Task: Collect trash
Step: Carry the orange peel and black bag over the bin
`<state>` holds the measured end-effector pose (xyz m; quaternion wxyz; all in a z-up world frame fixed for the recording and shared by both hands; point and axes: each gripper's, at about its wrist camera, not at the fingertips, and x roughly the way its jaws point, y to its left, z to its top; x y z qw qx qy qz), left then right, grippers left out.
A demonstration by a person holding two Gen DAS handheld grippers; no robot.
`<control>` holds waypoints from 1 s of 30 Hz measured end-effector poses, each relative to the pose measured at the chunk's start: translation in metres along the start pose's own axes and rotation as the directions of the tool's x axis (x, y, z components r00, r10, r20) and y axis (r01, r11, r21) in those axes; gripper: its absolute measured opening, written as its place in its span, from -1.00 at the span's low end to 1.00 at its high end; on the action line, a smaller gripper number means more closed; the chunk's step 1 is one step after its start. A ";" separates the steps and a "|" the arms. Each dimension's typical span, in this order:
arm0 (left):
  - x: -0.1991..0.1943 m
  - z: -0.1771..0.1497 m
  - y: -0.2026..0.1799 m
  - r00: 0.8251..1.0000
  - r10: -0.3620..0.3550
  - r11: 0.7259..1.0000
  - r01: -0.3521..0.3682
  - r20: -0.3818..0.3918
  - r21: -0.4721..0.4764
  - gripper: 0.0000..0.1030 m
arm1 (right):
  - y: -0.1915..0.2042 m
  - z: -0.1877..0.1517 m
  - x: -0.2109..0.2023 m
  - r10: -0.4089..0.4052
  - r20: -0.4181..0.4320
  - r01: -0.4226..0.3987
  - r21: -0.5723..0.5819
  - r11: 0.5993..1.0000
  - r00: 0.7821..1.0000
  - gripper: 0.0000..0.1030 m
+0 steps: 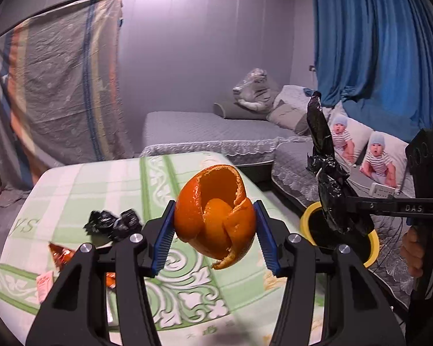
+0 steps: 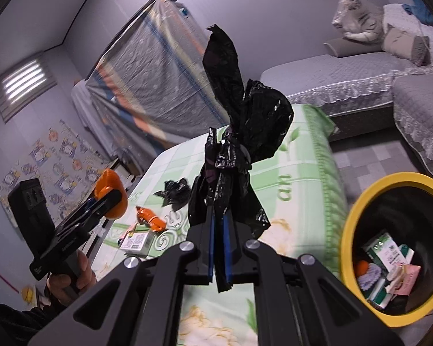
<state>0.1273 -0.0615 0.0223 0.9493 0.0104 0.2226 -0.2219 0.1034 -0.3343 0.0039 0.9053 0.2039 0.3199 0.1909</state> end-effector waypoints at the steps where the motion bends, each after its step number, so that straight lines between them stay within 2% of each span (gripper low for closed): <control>1: 0.003 0.002 -0.006 1.000 -0.011 1.000 0.011 0.000 0.008 -0.03 | -0.006 0.000 -0.004 -0.014 0.010 0.014 0.008 1.000 1.000 -0.90; 12: 0.053 0.019 -0.084 0.987 -0.159 0.979 0.162 -0.033 0.120 -0.03 | -0.080 -0.010 -0.050 -0.166 0.106 0.150 0.141 0.979 0.980 -0.90; 21: 0.082 0.015 -0.137 0.968 -0.243 0.952 0.251 -0.068 0.177 -0.02 | -0.137 -0.025 -0.069 -0.278 0.118 0.243 0.247 0.938 0.953 -0.90; 26: 0.104 0.008 -0.159 0.953 -0.279 0.940 0.296 -0.114 0.173 -0.02 | -0.158 -0.032 -0.072 -0.323 0.110 0.282 0.284 0.917 0.940 -0.90; 30: 0.121 0.002 -0.169 0.938 -0.310 0.929 0.334 -0.156 0.158 -0.02 | -0.169 -0.037 -0.070 -0.382 0.096 0.340 0.297 0.893 0.919 -0.90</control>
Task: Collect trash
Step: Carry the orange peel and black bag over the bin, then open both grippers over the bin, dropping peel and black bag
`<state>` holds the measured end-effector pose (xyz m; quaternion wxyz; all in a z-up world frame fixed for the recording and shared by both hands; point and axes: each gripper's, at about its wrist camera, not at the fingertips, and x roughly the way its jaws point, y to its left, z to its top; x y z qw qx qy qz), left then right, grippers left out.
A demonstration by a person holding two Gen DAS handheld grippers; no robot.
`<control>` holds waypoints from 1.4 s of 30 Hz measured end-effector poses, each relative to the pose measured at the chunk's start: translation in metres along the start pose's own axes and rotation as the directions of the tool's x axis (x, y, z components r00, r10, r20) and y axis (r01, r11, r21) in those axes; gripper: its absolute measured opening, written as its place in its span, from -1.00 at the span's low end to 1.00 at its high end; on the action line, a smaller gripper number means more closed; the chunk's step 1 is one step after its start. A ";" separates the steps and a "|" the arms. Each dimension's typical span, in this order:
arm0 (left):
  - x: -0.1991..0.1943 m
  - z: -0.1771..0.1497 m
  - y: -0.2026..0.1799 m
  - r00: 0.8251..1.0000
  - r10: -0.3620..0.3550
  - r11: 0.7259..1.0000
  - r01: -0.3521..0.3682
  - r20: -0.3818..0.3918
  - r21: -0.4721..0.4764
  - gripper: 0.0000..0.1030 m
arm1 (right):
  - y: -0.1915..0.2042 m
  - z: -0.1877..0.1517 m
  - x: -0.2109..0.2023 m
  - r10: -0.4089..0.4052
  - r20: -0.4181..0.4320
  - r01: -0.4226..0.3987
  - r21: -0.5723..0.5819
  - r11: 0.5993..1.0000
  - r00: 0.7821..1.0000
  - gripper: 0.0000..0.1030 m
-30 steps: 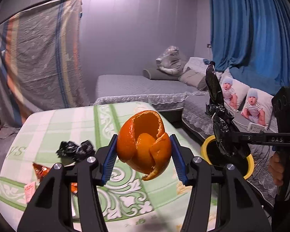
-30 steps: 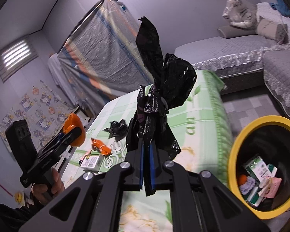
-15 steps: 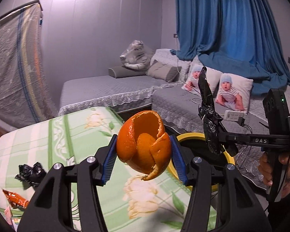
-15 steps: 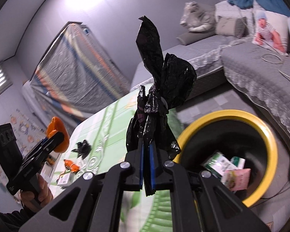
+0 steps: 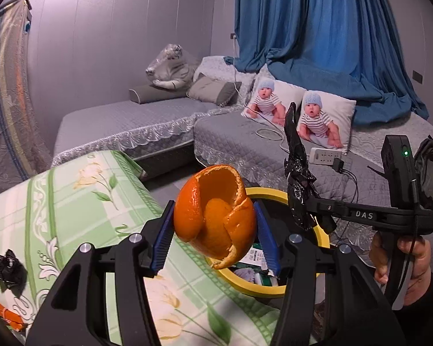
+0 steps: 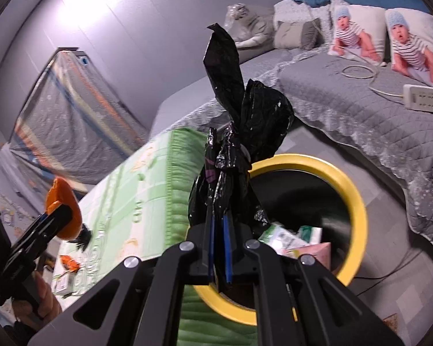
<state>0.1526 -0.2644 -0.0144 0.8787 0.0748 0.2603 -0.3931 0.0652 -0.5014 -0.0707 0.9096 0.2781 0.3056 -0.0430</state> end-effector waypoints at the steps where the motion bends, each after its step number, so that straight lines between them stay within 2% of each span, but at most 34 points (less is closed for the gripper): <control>1: 0.006 -0.001 0.000 1.000 -0.009 1.000 0.009 -0.008 -0.006 -0.02 | -0.005 -0.001 0.003 -0.001 -0.008 0.001 0.011 1.000 1.000 -0.90; 10: 0.069 -0.009 -0.007 0.993 -0.061 0.998 0.058 -0.098 -0.033 -0.01 | -0.030 -0.009 0.024 -0.086 -0.052 0.089 0.061 0.994 0.995 -0.90; 13: 0.090 -0.015 -0.015 0.990 -0.048 0.999 0.047 -0.131 -0.006 -0.01 | -0.036 -0.012 0.029 -0.091 -0.071 0.096 0.076 0.992 0.993 -0.90; 17: 0.115 -0.023 -0.020 0.976 -0.105 0.994 0.101 -0.188 -0.028 -0.01 | -0.045 -0.015 0.036 -0.102 -0.102 0.111 0.090 0.990 0.990 -0.90; 23: 0.134 -0.030 -0.019 0.967 -0.119 0.992 0.105 -0.227 -0.076 0.06 | -0.050 -0.019 0.038 -0.105 -0.129 0.118 0.095 0.988 0.986 -0.88; 25: 0.132 -0.029 -0.017 0.970 -0.112 0.992 0.097 -0.216 -0.081 0.14 | -0.053 -0.018 0.035 -0.115 -0.120 0.128 0.105 0.986 0.986 -0.78; 27: 0.129 -0.026 -0.016 0.973 -0.115 0.991 0.099 -0.198 -0.086 0.33 | -0.056 -0.016 0.032 -0.121 -0.111 0.135 0.123 0.983 0.986 -0.65; 29: 0.124 -0.023 -0.016 0.978 -0.104 0.992 0.090 -0.180 -0.084 0.46 | -0.061 -0.015 0.029 -0.133 -0.100 0.146 0.139 0.980 0.986 -0.37; 33: 0.109 -0.020 -0.005 0.989 -0.069 0.991 0.053 -0.133 -0.124 0.78 | -0.064 -0.013 0.021 -0.148 -0.074 0.158 0.162 0.974 0.986 -0.07; 35: 0.094 -0.018 0.007 0.996 -0.037 0.986 0.023 -0.079 -0.165 0.79 | -0.060 -0.012 0.015 -0.147 -0.055 0.155 0.161 0.975 0.988 0.12; 37: 0.071 -0.013 0.018 0.999 0.030 0.982 -0.032 -0.016 -0.184 0.81 | -0.052 -0.009 0.009 -0.143 -0.026 0.145 0.143 0.979 0.989 0.27; 40: 0.026 -0.008 0.039 0.984 0.153 0.969 -0.132 0.087 -0.211 0.83 | -0.030 -0.002 0.004 -0.070 0.003 0.069 0.074 0.995 0.998 0.31; 42: -0.008 -0.007 0.053 0.970 0.196 0.961 -0.162 0.142 -0.224 0.83 | -0.002 0.003 0.003 0.019 0.006 -0.019 -0.010 1.000 1.000 0.32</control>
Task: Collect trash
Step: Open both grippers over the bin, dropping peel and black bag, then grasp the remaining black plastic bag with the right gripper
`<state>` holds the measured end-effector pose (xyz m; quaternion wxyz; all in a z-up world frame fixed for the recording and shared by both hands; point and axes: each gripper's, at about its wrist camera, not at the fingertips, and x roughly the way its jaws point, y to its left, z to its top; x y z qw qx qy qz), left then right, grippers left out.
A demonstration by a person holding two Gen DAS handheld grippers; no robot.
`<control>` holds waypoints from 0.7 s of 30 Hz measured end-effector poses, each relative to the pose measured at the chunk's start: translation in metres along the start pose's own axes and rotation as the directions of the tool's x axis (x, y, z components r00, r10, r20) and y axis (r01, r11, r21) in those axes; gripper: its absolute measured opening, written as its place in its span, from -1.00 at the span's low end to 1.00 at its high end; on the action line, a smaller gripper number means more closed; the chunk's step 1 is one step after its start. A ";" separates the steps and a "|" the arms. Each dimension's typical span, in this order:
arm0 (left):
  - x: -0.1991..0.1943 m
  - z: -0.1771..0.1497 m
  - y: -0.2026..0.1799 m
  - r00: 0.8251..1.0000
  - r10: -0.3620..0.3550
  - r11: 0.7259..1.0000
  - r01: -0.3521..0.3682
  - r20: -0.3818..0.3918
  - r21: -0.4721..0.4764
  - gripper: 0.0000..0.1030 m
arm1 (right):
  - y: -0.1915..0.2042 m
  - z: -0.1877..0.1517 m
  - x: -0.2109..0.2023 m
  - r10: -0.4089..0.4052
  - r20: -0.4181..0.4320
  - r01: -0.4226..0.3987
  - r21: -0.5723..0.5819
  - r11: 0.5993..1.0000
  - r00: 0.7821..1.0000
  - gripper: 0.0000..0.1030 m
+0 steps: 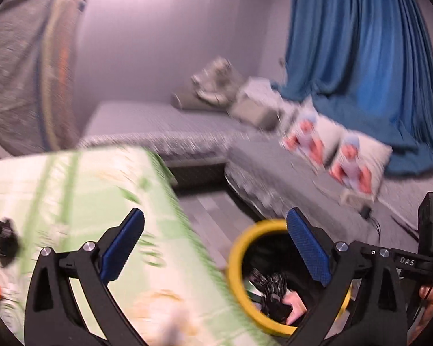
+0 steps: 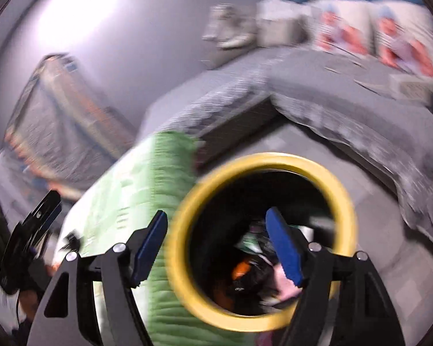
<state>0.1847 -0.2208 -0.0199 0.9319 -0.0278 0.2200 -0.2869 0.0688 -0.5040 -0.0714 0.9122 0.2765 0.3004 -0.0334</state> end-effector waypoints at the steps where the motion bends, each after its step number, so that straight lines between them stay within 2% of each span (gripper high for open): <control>1: -0.018 0.004 0.012 0.999 0.031 1.000 -0.031 0.032 0.003 0.84 | 0.015 0.002 0.000 0.042 -0.002 -0.042 -0.042 0.998 0.999 0.34; 3: -0.050 0.006 0.033 0.992 0.099 0.995 -0.100 0.081 0.006 0.84 | 0.054 0.007 0.001 0.152 -0.021 -0.153 -0.141 0.978 0.988 0.40; 4: -0.063 0.005 0.043 0.988 0.119 0.993 -0.120 0.096 0.005 0.84 | 0.073 0.008 0.003 0.205 -0.037 -0.209 -0.179 0.961 0.978 0.65; 5: -0.084 0.003 0.060 0.981 0.150 0.989 -0.151 0.120 -0.002 0.84 | 0.096 0.009 0.006 0.258 -0.050 -0.262 -0.220 0.940 0.965 0.75; 7: -0.116 -0.003 0.091 0.965 0.215 0.977 -0.215 0.149 -0.018 0.84 | 0.140 0.010 0.014 0.305 -0.099 -0.321 -0.314 0.894 0.947 0.75; 9: -0.147 -0.011 0.125 0.943 0.287 0.958 -0.284 0.170 -0.040 0.84 | 0.194 0.004 0.028 0.323 -0.172 -0.366 -0.423 0.829 0.931 0.75; 11: -0.178 -0.023 0.161 0.917 0.355 0.935 -0.347 0.180 -0.074 0.84 | 0.246 -0.007 0.048 0.312 -0.257 -0.402 -0.508 0.762 0.915 0.74; 13: -0.206 -0.033 0.190 0.895 0.402 0.915 -0.387 0.192 -0.115 0.84 | 0.285 -0.021 0.069 0.284 -0.327 -0.427 -0.558 0.712 0.901 0.73; 15: -0.231 -0.042 0.217 0.864 0.460 0.887 -0.438 0.205 -0.144 0.84 | 0.331 -0.040 0.098 0.228 -0.397 -0.442 -0.617 0.651 0.889 0.69; 16: -0.244 -0.046 0.231 0.838 0.504 0.863 -0.478 0.209 -0.164 0.84 | 0.346 -0.049 0.109 0.203 -0.412 -0.440 -0.635 0.635 0.888 0.68; 17: -0.253 -0.049 0.244 0.823 0.529 0.847 -0.499 0.208 -0.182 0.84 | 0.365 -0.061 0.125 0.173 -0.433 -0.440 -0.657 0.612 0.885 0.68; 18: -0.262 -0.051 0.258 0.812 0.549 0.834 -0.513 0.199 -0.205 0.84 | 0.383 -0.069 0.142 0.146 -0.449 -0.442 -0.677 0.588 0.881 0.68; 19: -0.268 -0.053 0.267 0.808 0.556 0.827 -0.515 0.194 -0.223 0.84 | 0.397 -0.077 0.158 0.120 -0.462 -0.441 -0.689 0.576 0.879 0.68; 21: -0.280 -0.054 0.297 0.812 0.561 0.814 -0.504 0.163 -0.288 0.84 | 0.416 -0.087 0.187 0.086 -0.495 -0.451 -0.688 0.569 0.865 0.68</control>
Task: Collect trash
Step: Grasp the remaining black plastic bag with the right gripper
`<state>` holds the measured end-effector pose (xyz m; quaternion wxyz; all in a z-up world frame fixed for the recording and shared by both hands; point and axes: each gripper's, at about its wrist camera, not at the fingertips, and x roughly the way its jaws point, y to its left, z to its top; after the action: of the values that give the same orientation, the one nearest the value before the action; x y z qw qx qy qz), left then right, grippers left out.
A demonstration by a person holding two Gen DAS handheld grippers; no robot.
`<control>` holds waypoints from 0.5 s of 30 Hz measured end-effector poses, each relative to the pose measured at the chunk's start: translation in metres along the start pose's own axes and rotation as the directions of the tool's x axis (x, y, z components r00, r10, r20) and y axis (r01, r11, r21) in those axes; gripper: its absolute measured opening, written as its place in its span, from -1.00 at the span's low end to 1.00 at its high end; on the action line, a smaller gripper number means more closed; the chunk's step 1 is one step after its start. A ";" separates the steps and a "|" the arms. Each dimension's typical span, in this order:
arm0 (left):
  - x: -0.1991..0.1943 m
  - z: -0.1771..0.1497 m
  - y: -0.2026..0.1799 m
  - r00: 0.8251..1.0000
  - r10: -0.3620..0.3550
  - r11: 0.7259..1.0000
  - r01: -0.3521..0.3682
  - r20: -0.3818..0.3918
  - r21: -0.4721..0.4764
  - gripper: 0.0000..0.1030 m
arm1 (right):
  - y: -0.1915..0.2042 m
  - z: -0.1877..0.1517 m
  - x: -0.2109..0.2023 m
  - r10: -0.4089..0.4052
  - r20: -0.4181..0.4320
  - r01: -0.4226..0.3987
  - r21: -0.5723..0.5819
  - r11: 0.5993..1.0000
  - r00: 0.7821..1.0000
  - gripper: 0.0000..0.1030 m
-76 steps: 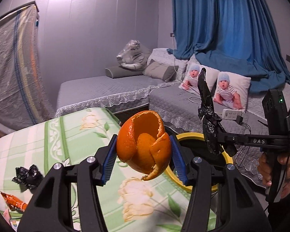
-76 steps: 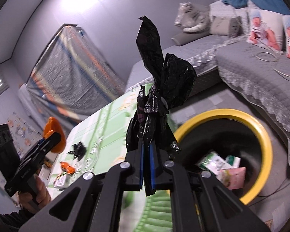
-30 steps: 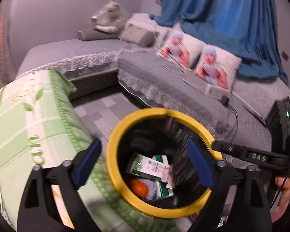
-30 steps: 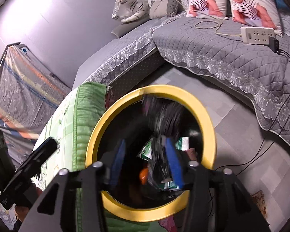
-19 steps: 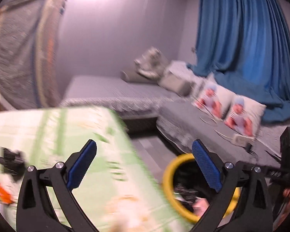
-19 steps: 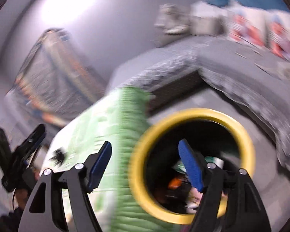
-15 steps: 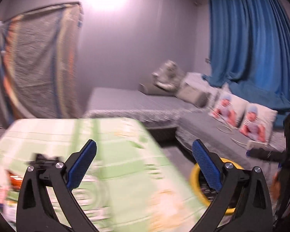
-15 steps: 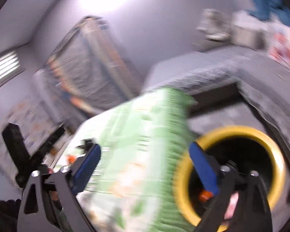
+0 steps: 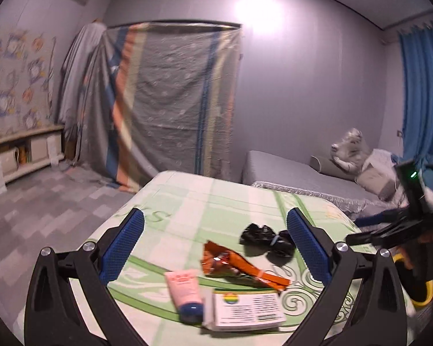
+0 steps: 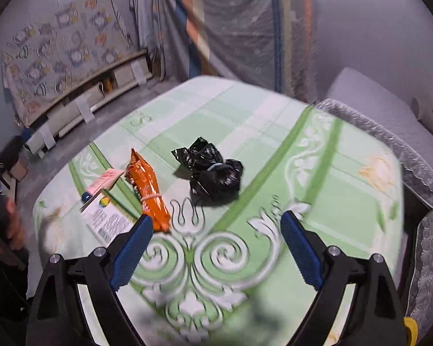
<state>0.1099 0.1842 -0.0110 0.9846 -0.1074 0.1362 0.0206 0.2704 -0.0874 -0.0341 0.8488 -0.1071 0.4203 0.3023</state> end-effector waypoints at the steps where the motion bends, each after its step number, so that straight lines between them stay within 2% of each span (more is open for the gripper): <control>1: 0.005 0.002 0.010 1.000 -0.002 1.000 0.001 -0.020 -0.021 0.84 | 0.004 0.010 0.020 0.003 -0.028 -0.003 -0.012 1.000 1.000 0.68; 3: 0.013 0.002 0.030 0.999 0.007 0.997 -0.011 -0.050 -0.075 0.84 | 0.011 0.023 0.051 -0.031 -0.056 0.028 -0.040 0.999 0.998 0.67; 5: 0.020 -0.002 0.039 0.997 -0.015 0.995 0.007 -0.079 -0.103 0.84 | 0.015 0.033 0.080 -0.060 -0.100 0.053 -0.066 0.996 0.993 0.62; 9: 0.041 -0.019 0.029 0.979 -0.068 0.996 0.056 -0.190 -0.067 0.84 | 0.013 0.037 0.113 -0.103 -0.158 0.091 -0.078 0.993 0.982 0.47; 12: 0.058 -0.028 0.016 0.963 -0.092 0.996 0.092 -0.253 -0.015 0.84 | 0.011 0.038 0.124 -0.134 -0.171 0.123 -0.075 0.990 0.976 0.14; 13: 0.062 -0.030 0.013 0.960 -0.089 0.996 0.091 -0.267 -0.006 0.84 | 0.010 0.039 0.126 -0.140 -0.169 0.130 -0.066 0.989 0.976 -0.08; 15: 0.073 -0.034 0.008 0.949 -0.091 0.995 0.097 -0.302 0.007 0.84 | 0.006 0.039 0.126 -0.134 -0.170 0.130 -0.036 0.991 0.976 -0.29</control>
<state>0.1701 0.1855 -0.0646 0.9532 -0.1050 0.2799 -0.0444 0.3501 -0.0122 -0.1072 0.8262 -0.1710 0.4802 0.2401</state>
